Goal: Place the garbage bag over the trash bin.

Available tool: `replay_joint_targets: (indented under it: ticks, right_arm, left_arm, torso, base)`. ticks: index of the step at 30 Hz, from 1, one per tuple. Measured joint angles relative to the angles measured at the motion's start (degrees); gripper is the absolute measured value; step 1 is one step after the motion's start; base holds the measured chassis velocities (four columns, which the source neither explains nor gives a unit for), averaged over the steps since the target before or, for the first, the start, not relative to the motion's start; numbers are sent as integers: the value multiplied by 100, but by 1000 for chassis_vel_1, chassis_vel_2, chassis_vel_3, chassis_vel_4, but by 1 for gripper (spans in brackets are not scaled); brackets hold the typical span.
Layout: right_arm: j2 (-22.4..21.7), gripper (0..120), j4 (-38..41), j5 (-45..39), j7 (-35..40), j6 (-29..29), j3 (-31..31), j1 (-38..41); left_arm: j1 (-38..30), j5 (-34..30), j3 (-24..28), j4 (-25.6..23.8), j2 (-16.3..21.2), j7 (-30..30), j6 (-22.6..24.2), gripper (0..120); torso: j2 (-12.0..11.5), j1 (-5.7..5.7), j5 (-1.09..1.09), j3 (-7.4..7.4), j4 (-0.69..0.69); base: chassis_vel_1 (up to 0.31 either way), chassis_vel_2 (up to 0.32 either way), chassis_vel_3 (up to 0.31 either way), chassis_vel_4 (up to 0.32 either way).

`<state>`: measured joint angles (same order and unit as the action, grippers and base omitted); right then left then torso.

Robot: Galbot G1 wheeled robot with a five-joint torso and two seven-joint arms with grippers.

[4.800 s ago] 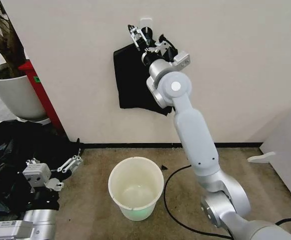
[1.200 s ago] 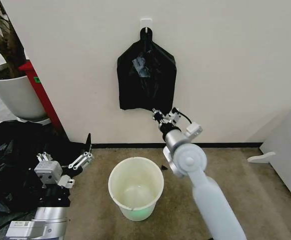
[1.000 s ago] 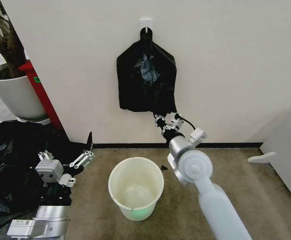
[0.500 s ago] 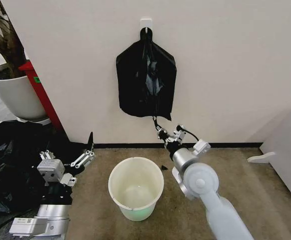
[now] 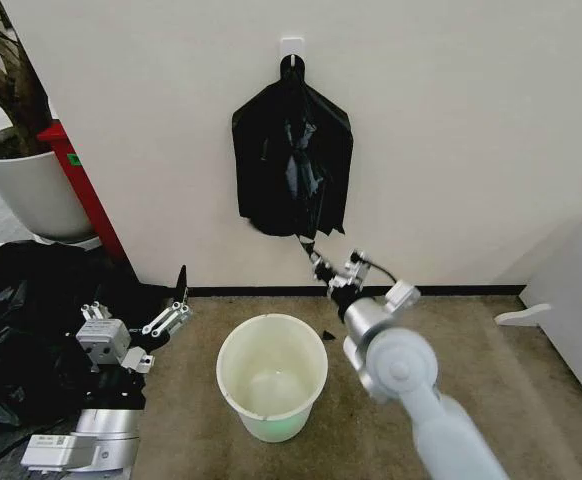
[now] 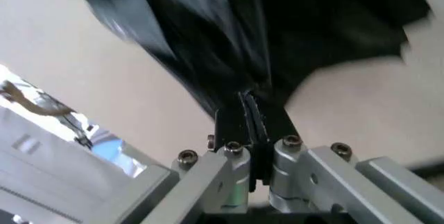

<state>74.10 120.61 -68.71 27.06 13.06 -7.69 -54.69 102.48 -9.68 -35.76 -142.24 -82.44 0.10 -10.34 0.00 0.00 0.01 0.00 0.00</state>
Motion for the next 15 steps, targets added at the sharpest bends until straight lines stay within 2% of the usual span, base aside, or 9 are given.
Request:
replay_joint_targets:
  ticks: [5,9,14,15]
  right_arm:
    - [-112,0,254,-292,-56,73,-123,521]
    - [-193,0,414,-368,-163,154,-122,536]
    - [-228,0,400,-172,-309,198,11,283]
    - [-228,0,400,-172,-309,198,11,283]
  left_arm:
    - [6,0,-37,-7,0,-1,-3,100]
    - [-28,-150,-60,-10,134,-13,79,100]
    - [-268,-999,-160,-66,844,-234,565,100]
    - [-268,-999,-160,-66,844,-234,565,100]
  torso:
    - [0,0,-1,0,1]
    - [0,0,-1,0,0]
    - [0,0,-1,0,0]
    - [0,0,-1,0,0]
  base:
    - [0,0,0,0]
    - [0,0,0,0]
    - [0,0,0,0]
    - [0,0,0,0]
